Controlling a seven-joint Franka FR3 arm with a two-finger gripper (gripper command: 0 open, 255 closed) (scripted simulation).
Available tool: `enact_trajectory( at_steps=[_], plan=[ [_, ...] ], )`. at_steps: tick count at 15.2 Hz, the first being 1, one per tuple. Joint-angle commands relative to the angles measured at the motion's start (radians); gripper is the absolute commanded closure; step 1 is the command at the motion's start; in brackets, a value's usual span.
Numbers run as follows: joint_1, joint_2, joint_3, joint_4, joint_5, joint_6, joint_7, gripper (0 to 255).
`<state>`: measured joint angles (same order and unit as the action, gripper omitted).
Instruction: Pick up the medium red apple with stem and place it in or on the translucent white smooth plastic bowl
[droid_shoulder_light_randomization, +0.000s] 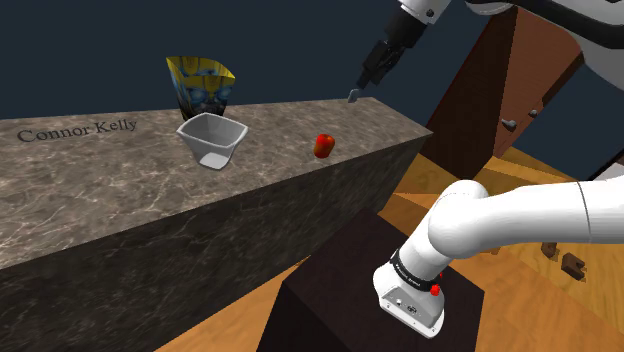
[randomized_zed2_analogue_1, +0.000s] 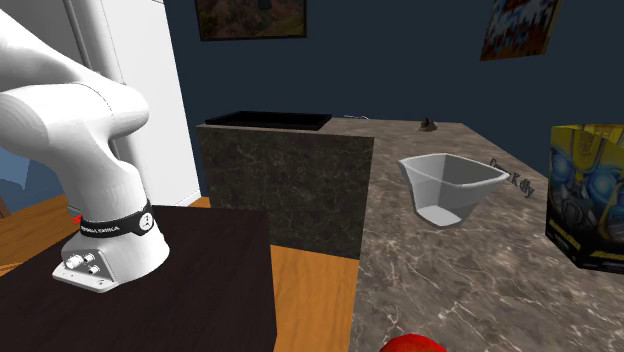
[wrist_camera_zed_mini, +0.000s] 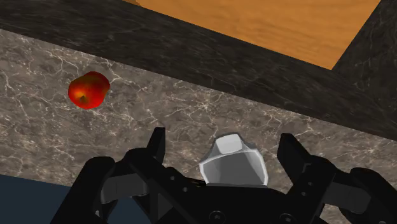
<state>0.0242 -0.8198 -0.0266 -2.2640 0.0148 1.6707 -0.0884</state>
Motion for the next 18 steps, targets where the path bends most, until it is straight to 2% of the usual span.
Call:
enact_trajectory(
  at_steps=[1, 11, 18],
  plan=[
    [0.000, 0.000, 0.000, 0.000, 0.000, 0.000, 0.000, 0],
    [-0.041, 0.233, -0.142, -0.031, -0.017, 0.222, -0.093, 0],
    [-0.054, 0.445, -0.243, 0.011, 0.015, 0.355, -0.174, 0]
  ],
)
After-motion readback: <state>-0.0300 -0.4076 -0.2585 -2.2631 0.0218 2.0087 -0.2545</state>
